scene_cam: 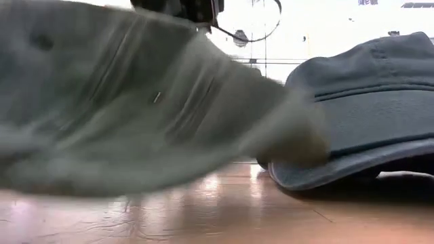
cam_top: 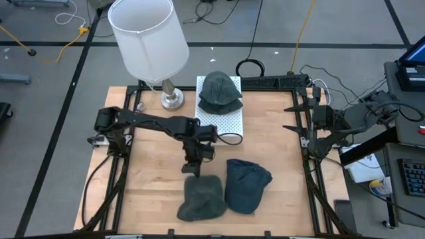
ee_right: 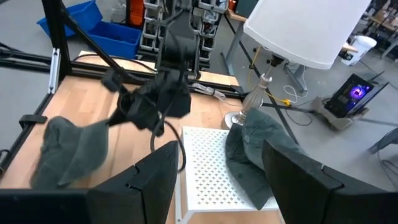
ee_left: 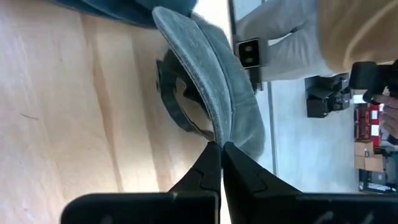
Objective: Pick & Place hat
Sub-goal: Stack the black cap on top of the other black caps on the shelf
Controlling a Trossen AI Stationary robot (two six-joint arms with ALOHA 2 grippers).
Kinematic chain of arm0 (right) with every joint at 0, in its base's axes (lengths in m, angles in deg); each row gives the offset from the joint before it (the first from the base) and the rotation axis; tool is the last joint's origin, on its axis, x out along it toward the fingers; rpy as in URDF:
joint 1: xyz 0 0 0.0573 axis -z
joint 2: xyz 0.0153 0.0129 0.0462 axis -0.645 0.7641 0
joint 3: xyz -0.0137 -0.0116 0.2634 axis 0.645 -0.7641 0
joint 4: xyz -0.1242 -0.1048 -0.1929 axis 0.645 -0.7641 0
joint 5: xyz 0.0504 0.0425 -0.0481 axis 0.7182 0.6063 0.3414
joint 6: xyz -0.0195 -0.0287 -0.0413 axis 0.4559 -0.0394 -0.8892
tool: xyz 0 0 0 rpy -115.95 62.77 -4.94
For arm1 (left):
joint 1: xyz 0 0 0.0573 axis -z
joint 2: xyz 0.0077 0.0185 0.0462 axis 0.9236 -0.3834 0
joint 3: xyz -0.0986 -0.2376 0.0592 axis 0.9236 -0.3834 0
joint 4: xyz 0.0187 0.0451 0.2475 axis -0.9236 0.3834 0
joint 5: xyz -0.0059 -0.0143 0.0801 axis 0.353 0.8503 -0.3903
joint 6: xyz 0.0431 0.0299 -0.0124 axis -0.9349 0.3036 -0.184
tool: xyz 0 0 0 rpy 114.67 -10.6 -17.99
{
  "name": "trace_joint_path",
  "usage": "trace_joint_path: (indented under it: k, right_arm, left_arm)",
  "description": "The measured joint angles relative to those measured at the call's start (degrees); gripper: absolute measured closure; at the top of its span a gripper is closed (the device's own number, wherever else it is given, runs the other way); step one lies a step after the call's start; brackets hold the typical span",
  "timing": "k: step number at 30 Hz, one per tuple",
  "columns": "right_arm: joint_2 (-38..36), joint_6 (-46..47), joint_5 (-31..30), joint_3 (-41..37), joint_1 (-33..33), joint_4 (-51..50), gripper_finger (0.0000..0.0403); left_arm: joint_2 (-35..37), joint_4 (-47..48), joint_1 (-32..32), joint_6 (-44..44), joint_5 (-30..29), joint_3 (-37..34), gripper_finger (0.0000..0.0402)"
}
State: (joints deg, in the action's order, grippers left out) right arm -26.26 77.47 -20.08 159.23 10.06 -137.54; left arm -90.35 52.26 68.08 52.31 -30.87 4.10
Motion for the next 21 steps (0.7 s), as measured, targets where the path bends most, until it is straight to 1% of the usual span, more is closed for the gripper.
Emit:
trace_joint_path:
  k: [3, 7, 13, 18, 21]
  right_arm:
    - [0.0, -1.1, 0.0, 0.0, 0.0, 0.0, 0.0179]
    - [0.2, -1.7, 0.2, 0.0, 0.0, 0.0, 0.0179]
    - [2.3, -9.9, 4.3, 0.0, 0.0, 0.2, 0.0179]
    - [5.7, -14.7, 4.4, 0.0, 0.0, 1.2, 0.0179]
    - [7.9, -15.6, 4.4, 0.0, 0.0, 2.6, 0.0179]
  left_arm:
    - [2.5, 0.9, -0.2, 0.8, 0.7, 0.0, 0.0401]
    - [5.8, 0.5, -0.6, 2.8, 3.7, 0.0, 0.0401]
    - [10.1, -0.6, -2.4, 9.9, 9.3, 0.0, 0.0401]
    - [12.9, -1.2, -4.5, 16.3, 13.7, 0.0, 0.0401]
    - [13.9, -1.6, -5.5, 19.7, 15.5, 0.0, 0.0402]
